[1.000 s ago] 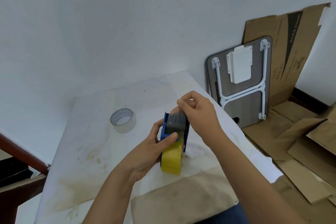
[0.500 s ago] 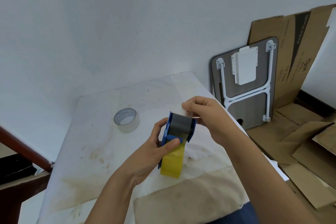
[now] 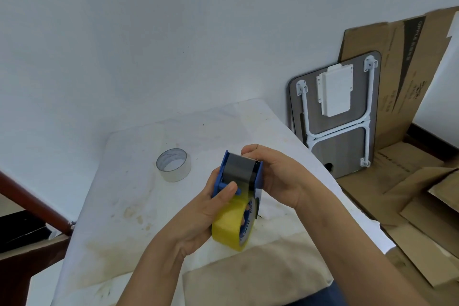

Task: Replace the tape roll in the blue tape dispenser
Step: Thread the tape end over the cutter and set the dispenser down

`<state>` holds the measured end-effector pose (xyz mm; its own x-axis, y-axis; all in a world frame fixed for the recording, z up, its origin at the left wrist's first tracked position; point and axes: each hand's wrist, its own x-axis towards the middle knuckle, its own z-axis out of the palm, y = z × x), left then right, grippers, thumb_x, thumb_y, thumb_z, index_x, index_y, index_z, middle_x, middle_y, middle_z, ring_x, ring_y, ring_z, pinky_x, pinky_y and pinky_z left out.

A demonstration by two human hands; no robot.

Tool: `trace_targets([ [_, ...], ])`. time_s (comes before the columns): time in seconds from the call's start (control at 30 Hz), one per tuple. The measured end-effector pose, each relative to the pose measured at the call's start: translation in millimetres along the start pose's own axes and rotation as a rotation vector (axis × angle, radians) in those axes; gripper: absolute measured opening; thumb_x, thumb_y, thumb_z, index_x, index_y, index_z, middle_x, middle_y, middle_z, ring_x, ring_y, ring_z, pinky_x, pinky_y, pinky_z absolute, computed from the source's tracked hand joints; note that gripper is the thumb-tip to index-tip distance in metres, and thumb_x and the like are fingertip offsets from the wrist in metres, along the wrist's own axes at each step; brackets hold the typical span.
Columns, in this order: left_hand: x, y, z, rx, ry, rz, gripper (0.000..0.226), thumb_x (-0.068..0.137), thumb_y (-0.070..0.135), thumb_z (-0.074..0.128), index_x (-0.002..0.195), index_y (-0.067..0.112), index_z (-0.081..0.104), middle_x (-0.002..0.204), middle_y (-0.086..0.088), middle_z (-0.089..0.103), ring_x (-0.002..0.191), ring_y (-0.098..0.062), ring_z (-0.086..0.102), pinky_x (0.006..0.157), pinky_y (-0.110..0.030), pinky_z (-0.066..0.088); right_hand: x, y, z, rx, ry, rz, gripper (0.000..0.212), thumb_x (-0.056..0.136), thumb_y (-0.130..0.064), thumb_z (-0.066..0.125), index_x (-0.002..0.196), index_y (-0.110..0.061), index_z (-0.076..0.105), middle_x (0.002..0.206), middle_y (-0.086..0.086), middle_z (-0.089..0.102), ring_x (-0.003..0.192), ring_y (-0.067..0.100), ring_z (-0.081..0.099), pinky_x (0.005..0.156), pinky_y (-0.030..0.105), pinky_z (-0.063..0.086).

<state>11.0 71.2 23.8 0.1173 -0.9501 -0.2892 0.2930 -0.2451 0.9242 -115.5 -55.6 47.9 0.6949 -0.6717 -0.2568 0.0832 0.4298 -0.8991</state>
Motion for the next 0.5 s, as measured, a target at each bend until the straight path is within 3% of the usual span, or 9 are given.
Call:
trace_targets([
  [0.1,-1.7,3.2,0.8,-0.094,-0.016,-0.034,0.093,0.050,0.051,0.092,0.132,0.023,0.059,0.105,-0.010,0.077,0.087,-0.022,0.075,0.071,-0.033,0.061,-0.8,3.7,4.2,0.039,0.012,0.030,0.014,0.086,-0.021,0.061,0.075,-0.017,0.068,0.082,0.007,0.064,0.079,0.023,0.059,0.066,0.031,0.051],
  [0.23,-3.6,10.2,1.4,-0.161,0.035,-0.104,0.066,0.076,0.042,0.068,0.135,0.016,0.058,0.102,-0.015,0.076,0.081,-0.023,0.074,0.071,-0.037,0.064,0.0,4.3,3.3,0.120,0.025,0.040,0.017,0.088,-0.028,0.062,0.083,-0.015,0.070,0.088,0.008,0.068,0.088,0.025,0.060,0.078,0.036,0.051],
  [0.37,-5.4,21.2,0.7,-0.228,0.090,-0.108,0.068,0.075,0.045,0.063,0.131,0.008,0.061,0.085,-0.015,0.075,0.058,-0.018,0.071,0.053,-0.029,0.059,1.6,8.5,-0.4,0.107,-0.028,0.001,0.020,0.091,-0.026,0.060,0.099,-0.014,0.073,0.095,0.003,0.072,0.088,0.018,0.064,0.082,0.034,0.052],
  [0.5,-4.7,29.1,-2.2,-0.207,0.119,-0.111,0.062,0.073,0.046,0.063,0.125,0.013,0.064,0.083,-0.011,0.078,0.060,-0.018,0.073,0.053,-0.029,0.059,3.2,5.4,-5.0,0.011,-0.005,-0.135,0.023,0.093,-0.020,0.060,0.114,-0.018,0.068,0.118,0.002,0.069,0.109,0.020,0.062,0.092,0.034,0.051],
])
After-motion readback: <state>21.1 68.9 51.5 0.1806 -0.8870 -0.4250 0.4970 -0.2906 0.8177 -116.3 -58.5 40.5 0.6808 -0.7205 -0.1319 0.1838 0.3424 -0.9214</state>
